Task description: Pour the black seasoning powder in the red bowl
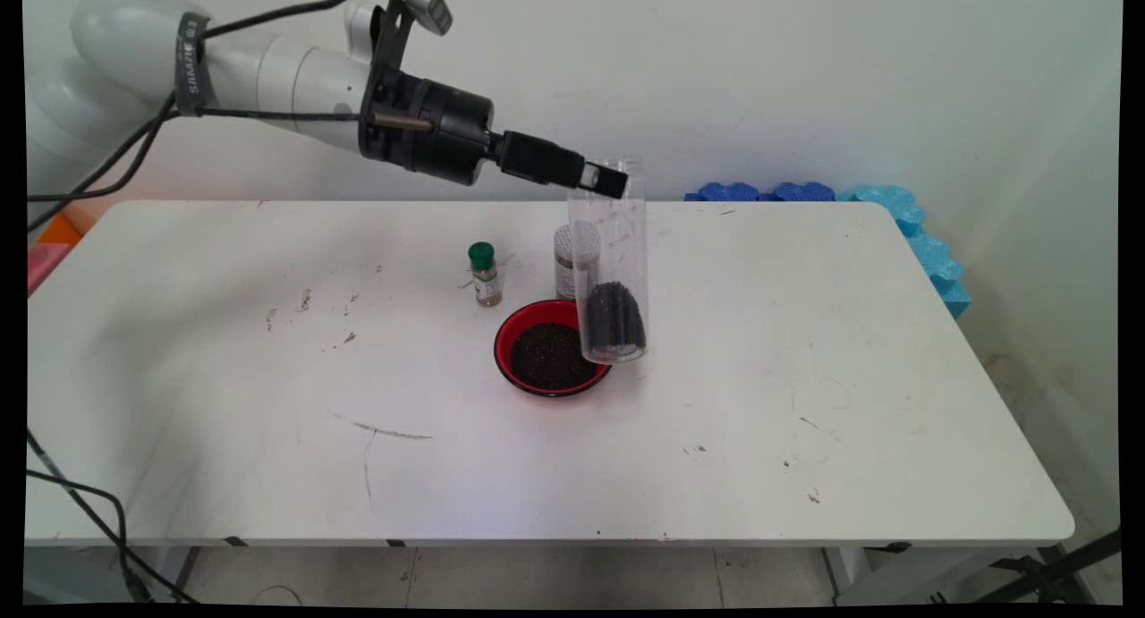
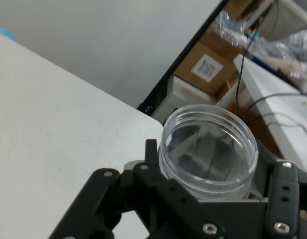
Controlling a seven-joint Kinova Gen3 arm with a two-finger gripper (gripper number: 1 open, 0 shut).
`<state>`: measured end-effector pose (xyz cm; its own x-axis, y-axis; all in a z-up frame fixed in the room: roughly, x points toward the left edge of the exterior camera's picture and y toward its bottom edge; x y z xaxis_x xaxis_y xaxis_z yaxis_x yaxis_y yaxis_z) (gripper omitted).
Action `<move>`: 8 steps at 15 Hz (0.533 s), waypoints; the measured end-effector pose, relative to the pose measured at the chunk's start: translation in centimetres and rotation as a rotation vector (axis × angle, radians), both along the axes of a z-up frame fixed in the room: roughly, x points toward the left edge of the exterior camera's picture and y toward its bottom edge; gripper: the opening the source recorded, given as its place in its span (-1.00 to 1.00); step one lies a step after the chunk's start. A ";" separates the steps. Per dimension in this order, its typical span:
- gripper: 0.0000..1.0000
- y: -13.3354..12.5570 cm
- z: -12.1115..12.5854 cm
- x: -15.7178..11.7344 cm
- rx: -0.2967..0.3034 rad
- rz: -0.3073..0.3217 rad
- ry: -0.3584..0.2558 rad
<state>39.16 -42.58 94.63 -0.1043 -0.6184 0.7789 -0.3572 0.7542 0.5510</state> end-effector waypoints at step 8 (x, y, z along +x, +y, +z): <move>-1.00 0.1 1.2 -2.9 -0.215 -0.086 -0.097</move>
